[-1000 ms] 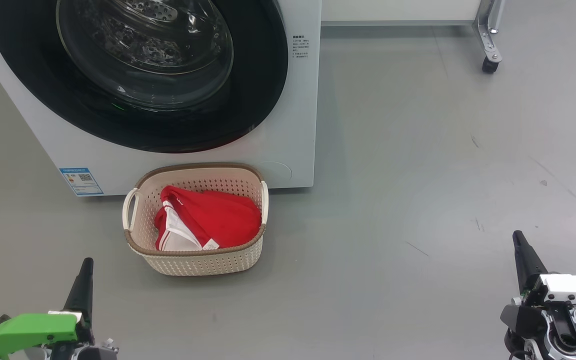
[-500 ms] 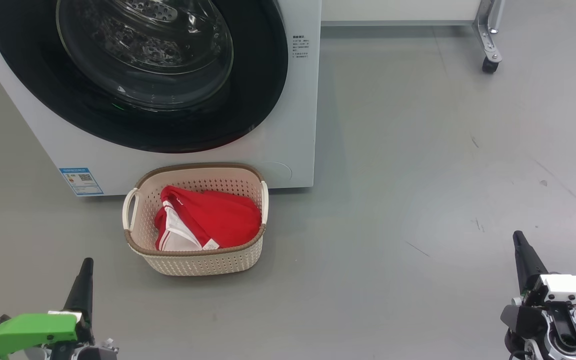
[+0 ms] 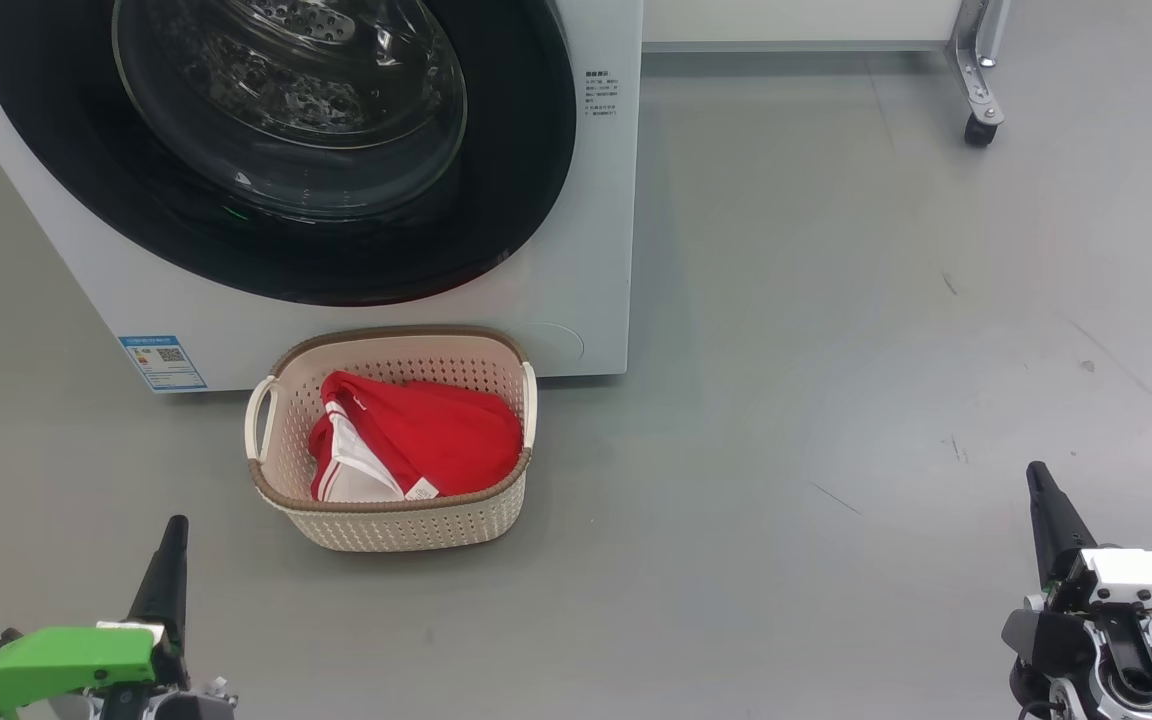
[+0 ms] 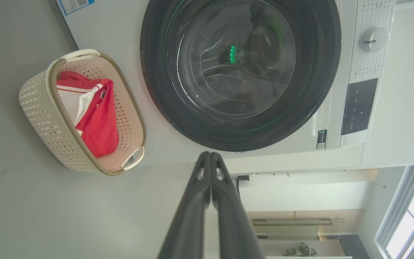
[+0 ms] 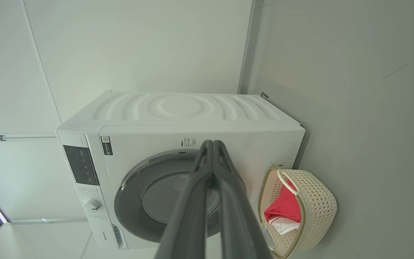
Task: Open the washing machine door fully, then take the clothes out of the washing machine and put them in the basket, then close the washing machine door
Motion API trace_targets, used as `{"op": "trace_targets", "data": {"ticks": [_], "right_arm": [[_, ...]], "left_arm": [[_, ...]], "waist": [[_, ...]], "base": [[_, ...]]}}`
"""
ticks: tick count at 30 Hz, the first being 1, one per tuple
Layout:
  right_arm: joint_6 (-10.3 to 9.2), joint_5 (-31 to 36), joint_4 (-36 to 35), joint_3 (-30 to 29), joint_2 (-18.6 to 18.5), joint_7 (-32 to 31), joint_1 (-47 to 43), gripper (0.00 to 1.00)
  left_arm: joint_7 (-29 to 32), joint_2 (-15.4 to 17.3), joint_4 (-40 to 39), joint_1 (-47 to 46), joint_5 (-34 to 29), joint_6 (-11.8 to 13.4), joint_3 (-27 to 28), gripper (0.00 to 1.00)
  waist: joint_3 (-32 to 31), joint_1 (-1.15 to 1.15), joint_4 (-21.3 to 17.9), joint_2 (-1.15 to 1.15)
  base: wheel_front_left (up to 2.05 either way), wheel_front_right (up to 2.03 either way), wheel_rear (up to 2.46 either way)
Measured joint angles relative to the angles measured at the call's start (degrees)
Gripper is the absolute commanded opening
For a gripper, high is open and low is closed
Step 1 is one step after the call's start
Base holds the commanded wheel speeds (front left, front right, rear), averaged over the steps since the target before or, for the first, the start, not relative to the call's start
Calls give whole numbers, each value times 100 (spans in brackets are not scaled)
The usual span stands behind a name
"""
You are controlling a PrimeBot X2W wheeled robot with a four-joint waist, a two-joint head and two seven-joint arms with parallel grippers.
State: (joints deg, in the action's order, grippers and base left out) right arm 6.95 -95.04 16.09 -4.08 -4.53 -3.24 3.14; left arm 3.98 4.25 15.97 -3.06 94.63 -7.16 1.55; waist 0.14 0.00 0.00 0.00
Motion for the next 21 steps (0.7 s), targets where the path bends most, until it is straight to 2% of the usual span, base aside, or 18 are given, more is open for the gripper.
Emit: {"op": "trace_targets", "data": {"ticks": [21], "right_arm": [[0, 1, -1, -14, 2, -7, 2, 0]], "left_arm": [[0, -5, -2, -1, 0, 0, 11, 0]], "waist": [[1, 0, 0, 0]], "base": [[0, 0, 0]]}}
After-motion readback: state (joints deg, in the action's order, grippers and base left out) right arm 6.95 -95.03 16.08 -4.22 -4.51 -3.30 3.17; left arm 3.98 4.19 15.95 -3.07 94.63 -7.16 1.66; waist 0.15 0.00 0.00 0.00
